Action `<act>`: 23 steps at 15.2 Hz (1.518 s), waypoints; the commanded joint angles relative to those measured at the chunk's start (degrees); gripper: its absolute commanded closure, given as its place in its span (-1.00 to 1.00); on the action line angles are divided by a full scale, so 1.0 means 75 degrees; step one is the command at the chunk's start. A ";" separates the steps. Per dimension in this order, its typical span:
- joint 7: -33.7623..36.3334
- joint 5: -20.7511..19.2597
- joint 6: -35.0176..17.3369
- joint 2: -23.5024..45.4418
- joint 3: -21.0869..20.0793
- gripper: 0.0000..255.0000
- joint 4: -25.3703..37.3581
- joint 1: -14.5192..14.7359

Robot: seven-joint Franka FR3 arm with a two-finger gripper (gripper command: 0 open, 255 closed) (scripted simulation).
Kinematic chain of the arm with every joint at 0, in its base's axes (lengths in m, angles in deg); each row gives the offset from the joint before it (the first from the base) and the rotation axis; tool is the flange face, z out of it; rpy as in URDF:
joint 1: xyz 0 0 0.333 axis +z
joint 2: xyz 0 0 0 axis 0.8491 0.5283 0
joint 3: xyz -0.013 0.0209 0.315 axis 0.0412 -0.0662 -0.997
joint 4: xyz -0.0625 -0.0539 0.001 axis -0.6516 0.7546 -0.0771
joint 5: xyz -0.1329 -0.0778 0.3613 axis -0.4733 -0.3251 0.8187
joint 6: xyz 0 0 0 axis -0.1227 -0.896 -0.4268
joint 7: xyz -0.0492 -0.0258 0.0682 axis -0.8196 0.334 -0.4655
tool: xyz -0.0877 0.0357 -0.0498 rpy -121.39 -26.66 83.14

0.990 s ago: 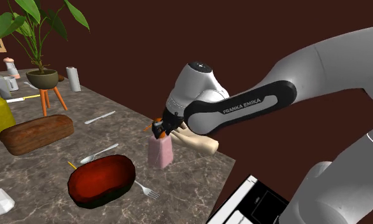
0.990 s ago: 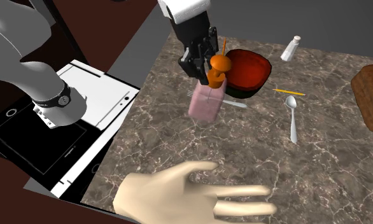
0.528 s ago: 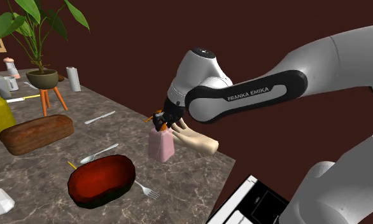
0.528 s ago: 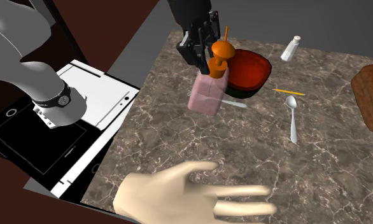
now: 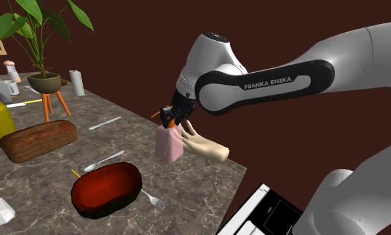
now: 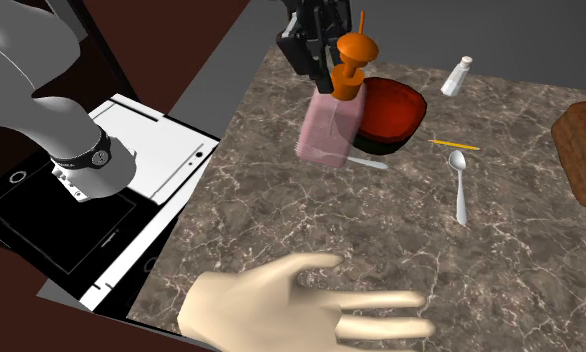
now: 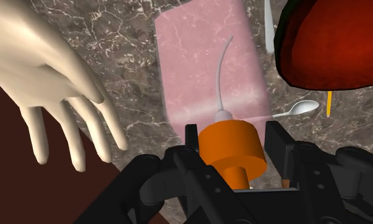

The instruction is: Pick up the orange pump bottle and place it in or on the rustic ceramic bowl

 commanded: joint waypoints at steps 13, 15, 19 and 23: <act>0.2120 -0.1340 0.1492 0.1864 -0.1334 1.00 0.2998 0.0267; 0.2548 -0.1733 0.1820 0.2374 -0.1547 1.00 0.3680 0.0427; 0.3418 -0.2715 0.2739 0.3703 -0.1885 1.00 0.5489 0.1057; 0.3516 -0.2739 0.2330 0.3664 -0.1830 1.00 0.5042 0.1043</act>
